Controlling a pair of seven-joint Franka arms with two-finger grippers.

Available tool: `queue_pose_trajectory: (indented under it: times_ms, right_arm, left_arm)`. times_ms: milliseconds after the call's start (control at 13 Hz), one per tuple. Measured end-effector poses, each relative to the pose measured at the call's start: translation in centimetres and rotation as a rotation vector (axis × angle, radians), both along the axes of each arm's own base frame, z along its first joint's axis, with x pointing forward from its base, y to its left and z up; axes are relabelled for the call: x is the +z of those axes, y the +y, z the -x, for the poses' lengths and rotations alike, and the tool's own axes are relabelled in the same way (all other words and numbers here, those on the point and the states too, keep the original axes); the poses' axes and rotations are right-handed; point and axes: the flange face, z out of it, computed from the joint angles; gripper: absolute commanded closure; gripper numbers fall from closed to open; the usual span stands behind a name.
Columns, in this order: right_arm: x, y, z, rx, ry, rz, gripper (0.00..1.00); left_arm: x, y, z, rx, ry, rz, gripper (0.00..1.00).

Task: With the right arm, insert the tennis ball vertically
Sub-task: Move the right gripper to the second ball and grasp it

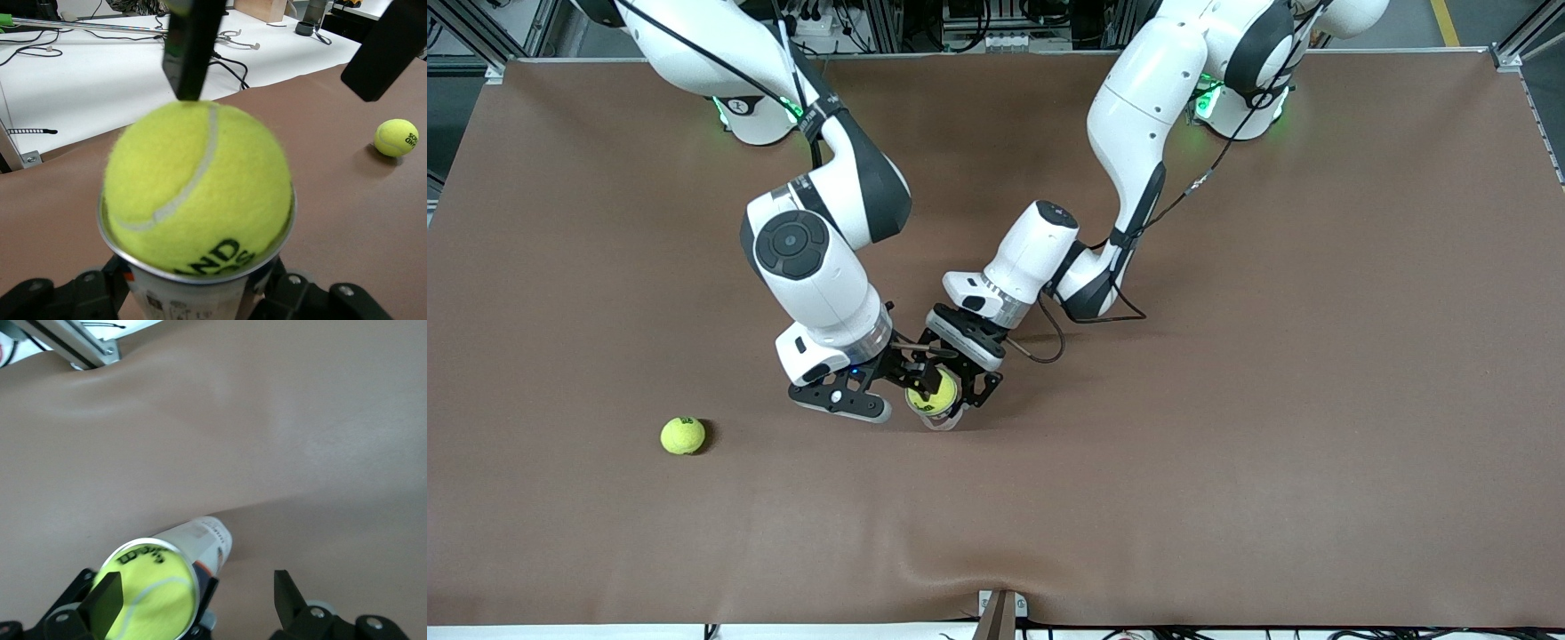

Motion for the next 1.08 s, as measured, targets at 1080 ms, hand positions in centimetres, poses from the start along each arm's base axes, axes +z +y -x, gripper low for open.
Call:
queue_pose_trajectory:
  times_ms: [1080]
  right_arm:
    - [-5.9, -31.9, -9.1, 0.317, 0.041, 0.137, 0.00]
  left_arm:
    - [-0.1, 0.0, 0.0, 0.000, 0.000, -0.001, 0.17]
